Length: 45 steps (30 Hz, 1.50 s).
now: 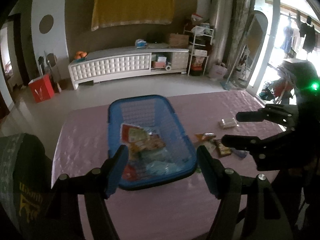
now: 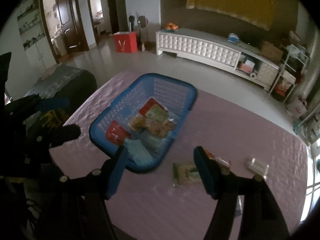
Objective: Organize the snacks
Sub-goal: 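Move both tools back over the remaining snacks on the table, then grasp the silver gum pack with right tool while left grasps the chip bag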
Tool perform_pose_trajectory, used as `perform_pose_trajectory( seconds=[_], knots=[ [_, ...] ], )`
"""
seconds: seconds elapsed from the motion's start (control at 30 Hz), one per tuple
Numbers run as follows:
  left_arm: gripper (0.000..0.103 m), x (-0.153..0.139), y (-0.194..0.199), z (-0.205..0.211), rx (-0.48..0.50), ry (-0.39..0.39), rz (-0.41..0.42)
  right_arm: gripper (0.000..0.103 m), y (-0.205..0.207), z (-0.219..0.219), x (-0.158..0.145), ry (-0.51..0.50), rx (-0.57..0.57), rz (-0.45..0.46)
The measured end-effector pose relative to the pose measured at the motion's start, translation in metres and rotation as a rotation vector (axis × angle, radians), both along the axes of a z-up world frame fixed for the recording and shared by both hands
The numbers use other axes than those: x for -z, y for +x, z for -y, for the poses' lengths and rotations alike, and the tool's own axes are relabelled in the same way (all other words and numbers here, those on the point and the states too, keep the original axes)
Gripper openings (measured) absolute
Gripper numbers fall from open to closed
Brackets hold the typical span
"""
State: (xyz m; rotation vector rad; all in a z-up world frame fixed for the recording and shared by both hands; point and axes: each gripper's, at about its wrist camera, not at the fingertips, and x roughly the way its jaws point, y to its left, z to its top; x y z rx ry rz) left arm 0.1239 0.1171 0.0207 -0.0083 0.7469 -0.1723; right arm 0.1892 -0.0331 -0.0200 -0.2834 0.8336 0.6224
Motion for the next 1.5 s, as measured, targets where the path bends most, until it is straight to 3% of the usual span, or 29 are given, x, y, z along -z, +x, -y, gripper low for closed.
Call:
perform_pose_trajectory(
  seconds=[0.37,0.67,0.8,1.03,1.3,1.5],
  knots=[
    [0.077,0.001,0.01,0.084,0.123,0.059,-0.002,0.072,-0.006,0.072,-0.008,0.029,0.084,0.022],
    [0.077,0.026,0.036,0.132,0.17,0.059,-0.048,0.089,0.002,0.126,0.014,0.015,0.152,0.008],
    [0.077,0.042,0.045,0.155,0.192,0.083,-0.072,0.095,0.008,0.148,0.028,-0.006,0.186,0.009],
    [0.077,0.086,0.058,0.198,0.263,0.142,-0.141,0.096,0.025,0.185,0.067,-0.018,0.215,-0.061],
    [0.077,0.144,0.085,0.214,0.256,0.123,-0.256,0.096,0.043,0.204,0.114,-0.069,0.199,-0.104],
    [0.077,0.167,0.101,0.218,0.264,0.083,-0.299,0.092,0.056,0.203,0.141,-0.075,0.171,-0.13]
  ],
)
